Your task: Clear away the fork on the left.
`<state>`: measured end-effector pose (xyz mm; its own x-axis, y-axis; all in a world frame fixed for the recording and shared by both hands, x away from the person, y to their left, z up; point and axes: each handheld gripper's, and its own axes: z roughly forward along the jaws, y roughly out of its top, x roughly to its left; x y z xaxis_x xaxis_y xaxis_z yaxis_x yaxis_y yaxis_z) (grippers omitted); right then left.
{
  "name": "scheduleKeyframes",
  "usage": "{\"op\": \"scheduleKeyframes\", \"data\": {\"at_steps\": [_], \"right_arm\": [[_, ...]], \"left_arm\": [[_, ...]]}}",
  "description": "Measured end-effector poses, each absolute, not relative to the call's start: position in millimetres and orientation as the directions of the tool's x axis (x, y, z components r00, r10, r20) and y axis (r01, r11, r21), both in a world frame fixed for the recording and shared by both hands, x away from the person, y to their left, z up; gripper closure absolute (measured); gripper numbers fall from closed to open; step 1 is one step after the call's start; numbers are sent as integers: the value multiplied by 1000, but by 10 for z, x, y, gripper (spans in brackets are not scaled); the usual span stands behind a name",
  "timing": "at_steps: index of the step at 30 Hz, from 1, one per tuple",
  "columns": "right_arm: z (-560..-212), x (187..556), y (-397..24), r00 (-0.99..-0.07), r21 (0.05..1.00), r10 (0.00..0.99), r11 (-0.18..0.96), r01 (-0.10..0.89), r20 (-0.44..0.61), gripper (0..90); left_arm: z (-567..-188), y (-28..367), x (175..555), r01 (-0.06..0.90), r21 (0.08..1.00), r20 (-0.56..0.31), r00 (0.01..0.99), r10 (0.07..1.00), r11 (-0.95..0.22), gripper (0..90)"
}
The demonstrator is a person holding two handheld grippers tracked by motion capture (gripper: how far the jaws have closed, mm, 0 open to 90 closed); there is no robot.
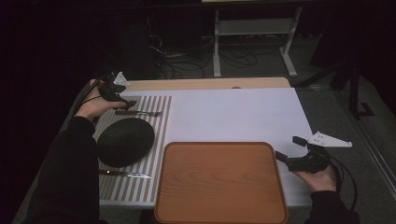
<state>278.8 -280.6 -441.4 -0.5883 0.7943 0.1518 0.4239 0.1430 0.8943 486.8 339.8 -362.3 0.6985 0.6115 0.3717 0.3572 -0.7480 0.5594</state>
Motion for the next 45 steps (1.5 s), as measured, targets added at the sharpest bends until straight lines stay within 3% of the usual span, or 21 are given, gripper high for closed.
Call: {"op": "scheduleKeyframes", "data": {"at_steps": [15,23,32,45], "right_arm": [[-4424,2778,-2812,-581,891,799,141,431,154,0],[-4426,2776,-2811,-579,890,801,144,432,152,0],[-4428,2775,-2813,-579,889,801,145,435,152,0],[-4435,2778,-2813,-582,886,799,150,439,153,0]], "left_arm": [[-3923,3376,4989,305,366,494,737,461,-880,390],[-4032,3313,5033,280,313,474,782,405,-907,501],[-4169,3304,5059,197,200,525,806,275,-960,535],[-4367,3239,5107,141,83,520,838,163,-987,586]]}}
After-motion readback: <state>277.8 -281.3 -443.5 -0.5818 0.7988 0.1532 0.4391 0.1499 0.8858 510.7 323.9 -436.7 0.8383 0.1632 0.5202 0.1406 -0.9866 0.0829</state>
